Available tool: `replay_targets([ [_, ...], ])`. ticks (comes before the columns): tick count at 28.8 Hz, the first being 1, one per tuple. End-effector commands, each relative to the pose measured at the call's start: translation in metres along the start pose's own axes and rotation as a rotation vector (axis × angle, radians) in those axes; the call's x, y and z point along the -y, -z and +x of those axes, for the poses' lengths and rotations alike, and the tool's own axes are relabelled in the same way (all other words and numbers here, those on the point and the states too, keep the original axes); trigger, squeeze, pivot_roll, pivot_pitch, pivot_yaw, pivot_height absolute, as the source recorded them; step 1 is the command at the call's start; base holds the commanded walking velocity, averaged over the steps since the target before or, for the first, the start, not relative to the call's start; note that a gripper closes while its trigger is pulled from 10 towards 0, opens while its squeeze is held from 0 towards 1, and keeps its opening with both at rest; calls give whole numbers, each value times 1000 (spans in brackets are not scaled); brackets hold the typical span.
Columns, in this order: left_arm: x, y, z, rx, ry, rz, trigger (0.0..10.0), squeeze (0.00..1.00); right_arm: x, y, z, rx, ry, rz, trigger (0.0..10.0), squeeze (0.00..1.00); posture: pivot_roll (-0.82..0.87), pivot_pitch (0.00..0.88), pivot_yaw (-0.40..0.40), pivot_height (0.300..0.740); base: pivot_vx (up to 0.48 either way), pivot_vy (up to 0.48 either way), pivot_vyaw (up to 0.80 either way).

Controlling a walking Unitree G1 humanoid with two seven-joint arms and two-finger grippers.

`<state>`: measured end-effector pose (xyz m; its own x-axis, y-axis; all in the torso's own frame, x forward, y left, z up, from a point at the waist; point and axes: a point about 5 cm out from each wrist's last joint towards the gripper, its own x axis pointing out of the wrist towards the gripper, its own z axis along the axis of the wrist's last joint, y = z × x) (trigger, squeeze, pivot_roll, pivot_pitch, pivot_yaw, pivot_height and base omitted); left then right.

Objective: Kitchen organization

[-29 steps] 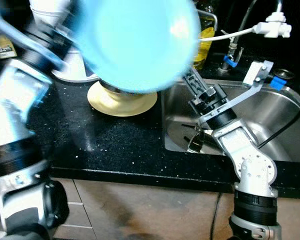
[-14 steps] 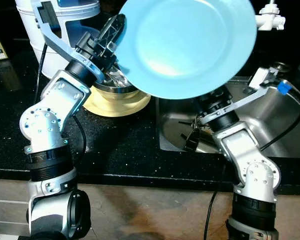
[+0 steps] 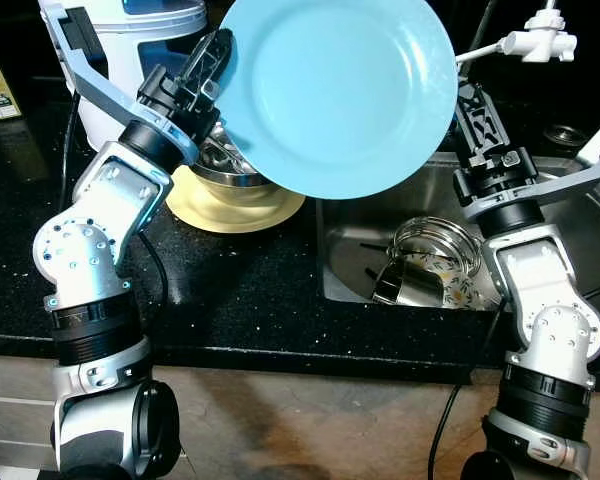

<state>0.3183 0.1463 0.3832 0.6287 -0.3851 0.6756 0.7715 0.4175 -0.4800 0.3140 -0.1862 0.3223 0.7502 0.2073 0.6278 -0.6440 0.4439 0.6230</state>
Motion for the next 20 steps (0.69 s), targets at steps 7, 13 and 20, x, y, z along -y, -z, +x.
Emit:
replay_targets([
  [7,0,-6,-6,28,-3,-2,0,0,-7,3,-2,-47,-63,47,10000,0,-18,153,-8,740,0,0,0],
  [13,0,-6,-7,25,-4,-9,0,0,-11,4,-4,-65,-95,76,10000,0,-18,149,-5,740,0,0,0],
  [20,0,-3,-7,16,0,-21,0,0,-20,23,-7,-206,-147,-27,10000,0,-20,146,-2,740,0,0,0],
])
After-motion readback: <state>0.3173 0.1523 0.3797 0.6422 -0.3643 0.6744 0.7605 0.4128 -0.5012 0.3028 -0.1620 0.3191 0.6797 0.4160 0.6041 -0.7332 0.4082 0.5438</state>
